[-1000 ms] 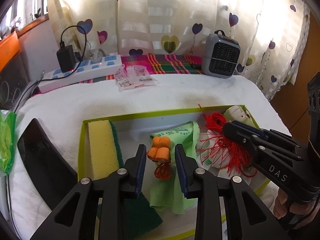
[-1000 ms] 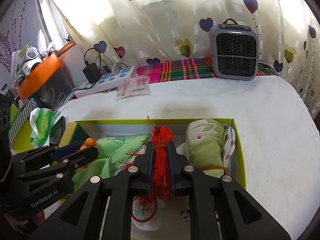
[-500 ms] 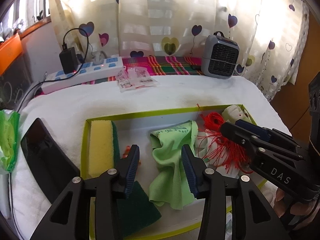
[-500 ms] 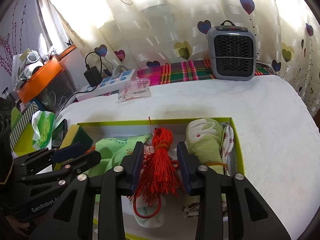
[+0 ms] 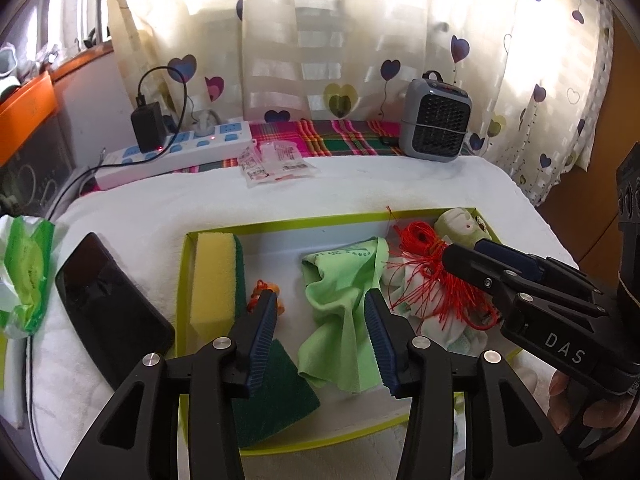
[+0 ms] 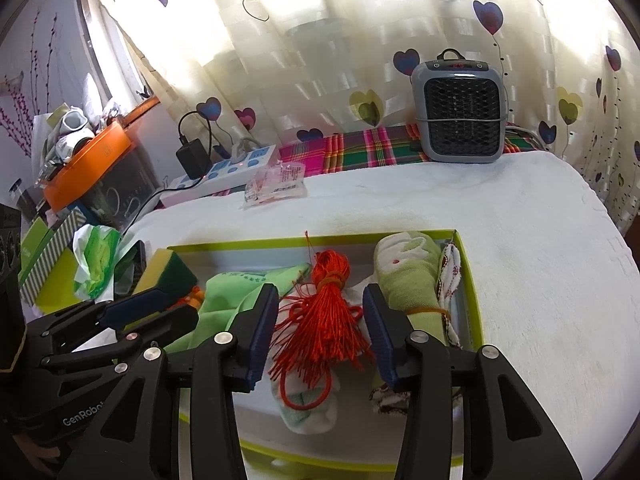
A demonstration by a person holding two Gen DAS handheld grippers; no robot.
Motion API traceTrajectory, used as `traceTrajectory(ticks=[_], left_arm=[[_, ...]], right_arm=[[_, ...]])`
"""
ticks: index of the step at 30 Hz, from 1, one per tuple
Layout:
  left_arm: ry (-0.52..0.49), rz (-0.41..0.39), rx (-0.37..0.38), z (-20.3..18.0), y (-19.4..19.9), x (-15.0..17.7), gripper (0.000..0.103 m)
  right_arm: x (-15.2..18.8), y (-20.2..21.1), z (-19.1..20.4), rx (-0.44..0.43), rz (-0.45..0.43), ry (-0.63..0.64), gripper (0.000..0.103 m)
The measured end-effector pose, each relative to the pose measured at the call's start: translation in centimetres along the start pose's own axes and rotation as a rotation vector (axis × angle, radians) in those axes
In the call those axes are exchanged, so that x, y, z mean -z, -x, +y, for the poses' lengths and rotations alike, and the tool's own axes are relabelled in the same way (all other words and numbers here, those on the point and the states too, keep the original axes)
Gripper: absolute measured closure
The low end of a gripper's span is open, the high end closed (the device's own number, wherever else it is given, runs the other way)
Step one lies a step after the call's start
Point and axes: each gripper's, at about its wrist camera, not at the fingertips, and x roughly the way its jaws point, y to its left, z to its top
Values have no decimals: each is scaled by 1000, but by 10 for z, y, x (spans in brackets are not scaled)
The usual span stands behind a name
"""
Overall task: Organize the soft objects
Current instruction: 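Open both grippers to drop the earplugs and tassel into the box, then withdraw both tools from the box toward the white sock bundle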
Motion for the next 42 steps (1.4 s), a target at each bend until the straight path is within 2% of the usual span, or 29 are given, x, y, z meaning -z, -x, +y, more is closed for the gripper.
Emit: traceTrajectory(ticks=[23,42], left_arm=[[4,-27,-2,-3,42,33,59],[-16,-23,-17,-12,59,60,59]], right_arm=[[27,41,6,-14,-35,22,57],[51,54,-1,-16,-27,3,57]])
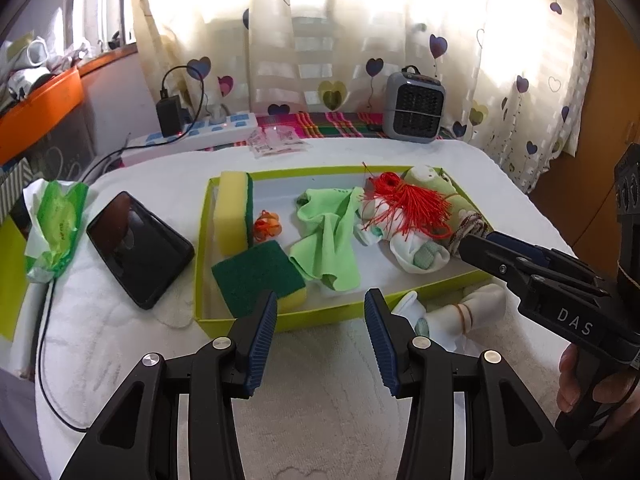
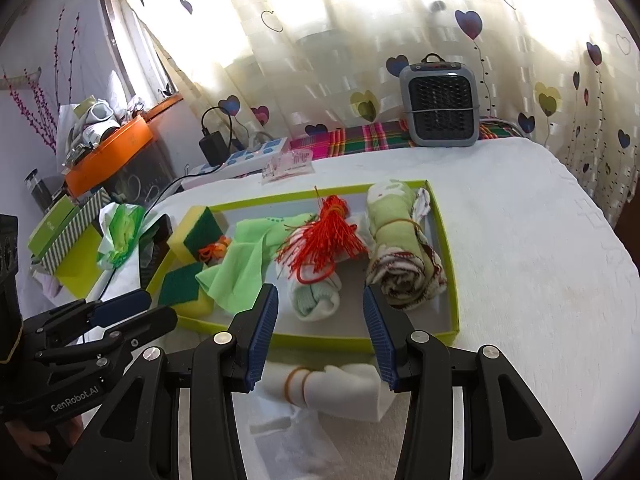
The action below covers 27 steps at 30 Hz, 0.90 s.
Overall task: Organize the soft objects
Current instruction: 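Withdraw both tools from the box toward the white sock bundle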
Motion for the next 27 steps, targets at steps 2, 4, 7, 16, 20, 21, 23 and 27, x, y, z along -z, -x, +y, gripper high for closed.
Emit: traceTrajectory(ticks=[2,4,7,16,20,21,23,27], left_arm=[[2,2,6,0,1,2,59],[2,5,7,-1,2,4,59],[2,9,11,-2,3,8,59],[3,15,19,-2,3,16,59],[-10,11,4,-3,3,19,59],[-6,11,11,-3,3,19,59],[-2,13,21,-2,2,20,59],[6,23,46,0,-1,24,59]], right_arm=[[1,2,-1,2,-1,-3,57],[2,3,-2,1,0,-4,57],[5,6,-4,1,-2,-8,57],[16,17,-15,-2,0,-28,57],[21,20,-16,0,8,-23,57],[22,21,-17,0,9,-23,57],[24,22,-18,0,12,-21,57],[29,26,-20,5,25,-11,57]])
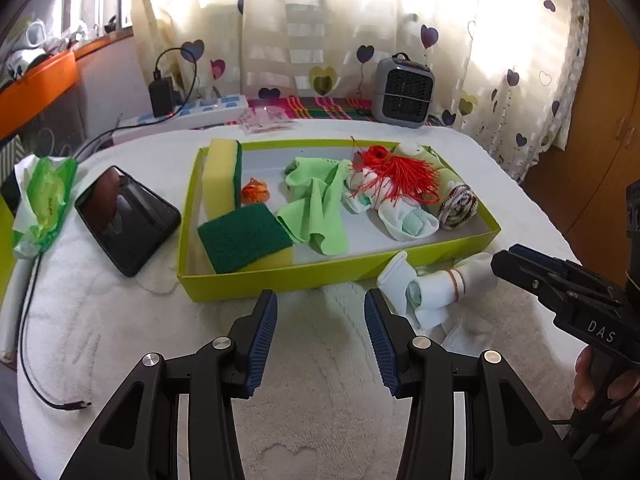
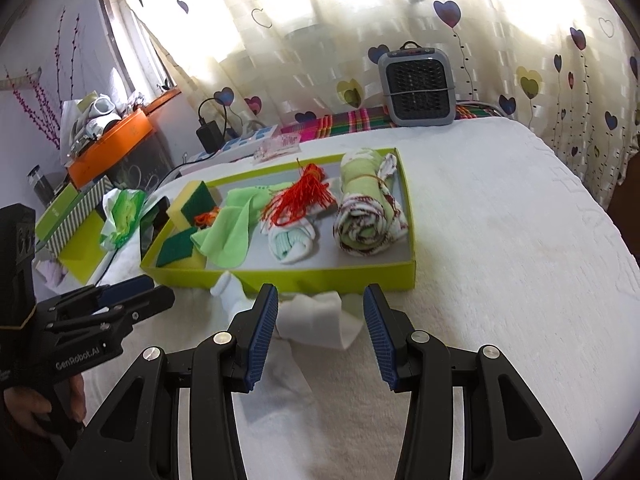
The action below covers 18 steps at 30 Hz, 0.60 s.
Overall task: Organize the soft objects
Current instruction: 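Withdraw both tools from the box toward the white sock bundle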
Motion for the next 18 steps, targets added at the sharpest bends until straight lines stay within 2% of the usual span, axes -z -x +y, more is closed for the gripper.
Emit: traceTrajectory(ticks=[2,3,5,18], left_arm=[[7,5,13,1,-2,2,59],[11,9,16,2,-3,3,59],[19,14,17,5,-4,5,59],[38,19,34,10,-5,8,59]], right_arm=[[5,1,-1,3,12,1,54],[6,2,-1,3,17,-2,48],[11,3,-1,-13,28,2,42],[31,-9,23,-36,112,97,42]])
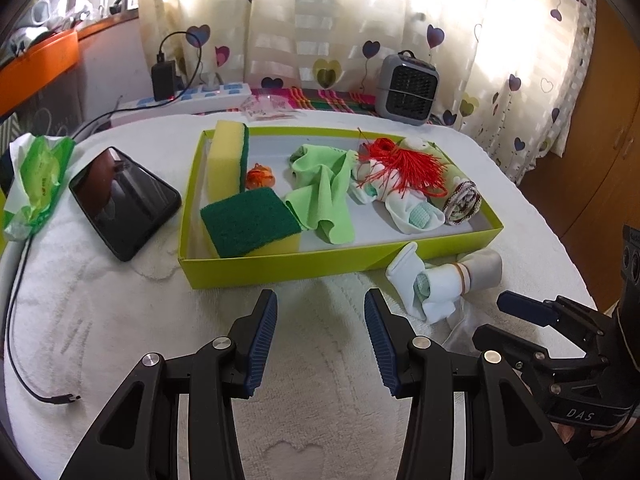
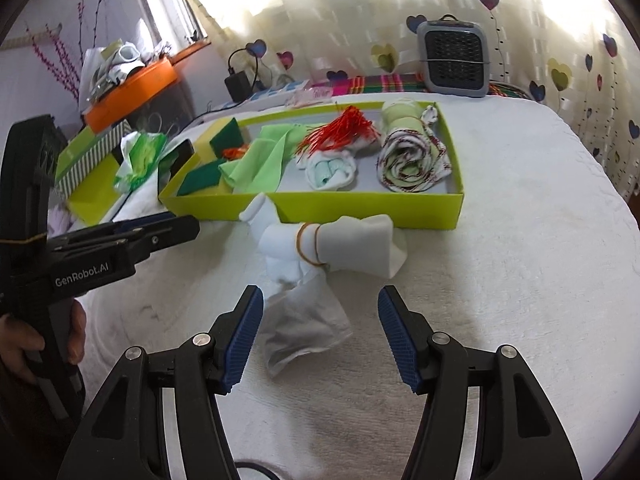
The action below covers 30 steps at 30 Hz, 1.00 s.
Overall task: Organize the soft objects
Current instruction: 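Withdraw both tools from the box toward the white sock bundle, then close the right gripper on the clear plastic bag while the left gripper approaches the white sock bundle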
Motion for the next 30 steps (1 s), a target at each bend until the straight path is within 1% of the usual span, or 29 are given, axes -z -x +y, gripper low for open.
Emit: traceTrajectory(ticks=[9,13,20,22,24,27,30], left_arm=[[1,10,16,0,-4,2,59],[2,13,23,0,-5,3,59],[-5,16,32,-3,-6,4,59],[-10,21,40,-4,-6,4,59],[-19,27,46,-7,-7,5,59],[-30,33,51,-11,-8,5,59],[-42,39,56,-14,-8,4,59]], right_arm=[[5,-12,12,12,52,58,42],[6,-17,19,47,70,98,42],[10,-19,27,105,72,151,42],[11,-17,25,111,67,146,46],[11,-16,22,115,62,130,55],[11,-13,17,111,53,106,59],[11,-11,15,108,44,93,66]])
